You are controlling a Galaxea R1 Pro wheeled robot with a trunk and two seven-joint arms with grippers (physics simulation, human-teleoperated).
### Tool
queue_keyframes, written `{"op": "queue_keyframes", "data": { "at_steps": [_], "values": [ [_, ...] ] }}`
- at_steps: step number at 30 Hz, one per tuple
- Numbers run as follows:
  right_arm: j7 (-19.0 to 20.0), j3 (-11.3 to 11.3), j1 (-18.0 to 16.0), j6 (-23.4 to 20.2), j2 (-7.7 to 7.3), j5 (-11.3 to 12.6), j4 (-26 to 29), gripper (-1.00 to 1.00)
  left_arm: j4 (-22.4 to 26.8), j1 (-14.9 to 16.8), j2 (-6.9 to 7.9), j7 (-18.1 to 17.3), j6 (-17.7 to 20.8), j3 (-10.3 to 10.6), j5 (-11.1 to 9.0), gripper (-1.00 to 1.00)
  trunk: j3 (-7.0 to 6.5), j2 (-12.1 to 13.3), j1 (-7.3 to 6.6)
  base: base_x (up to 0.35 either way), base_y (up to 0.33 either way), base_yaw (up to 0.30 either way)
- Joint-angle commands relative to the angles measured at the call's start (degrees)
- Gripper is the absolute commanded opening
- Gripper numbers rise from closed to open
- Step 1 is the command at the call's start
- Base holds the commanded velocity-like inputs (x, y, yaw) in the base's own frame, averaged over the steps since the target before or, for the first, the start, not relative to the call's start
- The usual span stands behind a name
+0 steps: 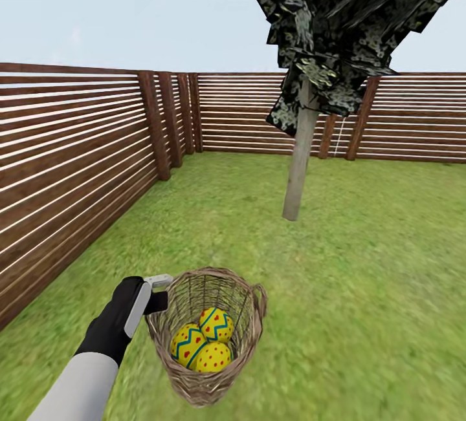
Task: Take the three Easter eggs out of the wicker basket on the lawn in the garden, then place them on the lawn next to a single tree (choose any tree) so that all three eggs are next to the same tree and none are left in the basket.
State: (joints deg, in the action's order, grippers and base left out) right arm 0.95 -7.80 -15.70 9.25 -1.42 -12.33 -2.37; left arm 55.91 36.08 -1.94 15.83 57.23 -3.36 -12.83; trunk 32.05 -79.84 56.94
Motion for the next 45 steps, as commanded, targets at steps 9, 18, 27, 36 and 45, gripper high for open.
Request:
{"op": "queue_keyframes", "data": {
  "at_steps": [9, 18, 27, 36, 45],
  "values": [
    [0.3, -0.4, -0.1, 0.5, -0.16, -1.2, -0.1, 1.0, 0.3, 0.0, 0.13, 0.4, 0.0, -0.1, -1.3, -1.0, 0.05, 0.0, 0.03, 0.32, 0.0, -0.114],
    [0.3, -0.4, -0.1, 0.5, -0.16, -1.3, -0.1, 1.0, -0.1, 0.0, 0.19, 0.4, 0.0, -0.1, -1.3, -1.0, 0.05, 0.0, 0.03, 0.32, 0.0, -0.281],
    [0.3, -0.4, -0.1, 0.5, -0.16, -1.2, 0.0, 1.0, -0.1, 0.0, 0.09, 0.4, 0.1, 0.0, -1.3, -1.0, 0.05, 0.0, 0.03, 0.32, 0.0, -0.281],
    [0.3, -0.4, -0.1, 0.6, -0.22, -1.2, 0.0, 1.0, -0.4, 0.0, 0.04, 0.3, 0.0, -0.1, -1.3, -1.0, 0.05, 0.0, 0.03, 0.32, 0.0, -0.281],
    [0.3, -0.4, -0.1, 0.6, -0.06, -1.2, 0.1, 1.0, -0.4, 0.0, 0.09, 0.3, 0.0, -0.1, -1.4, -1.0, 0.05, 0.0, 0.03, 0.32, 0.0, -0.118]
  ]
}}
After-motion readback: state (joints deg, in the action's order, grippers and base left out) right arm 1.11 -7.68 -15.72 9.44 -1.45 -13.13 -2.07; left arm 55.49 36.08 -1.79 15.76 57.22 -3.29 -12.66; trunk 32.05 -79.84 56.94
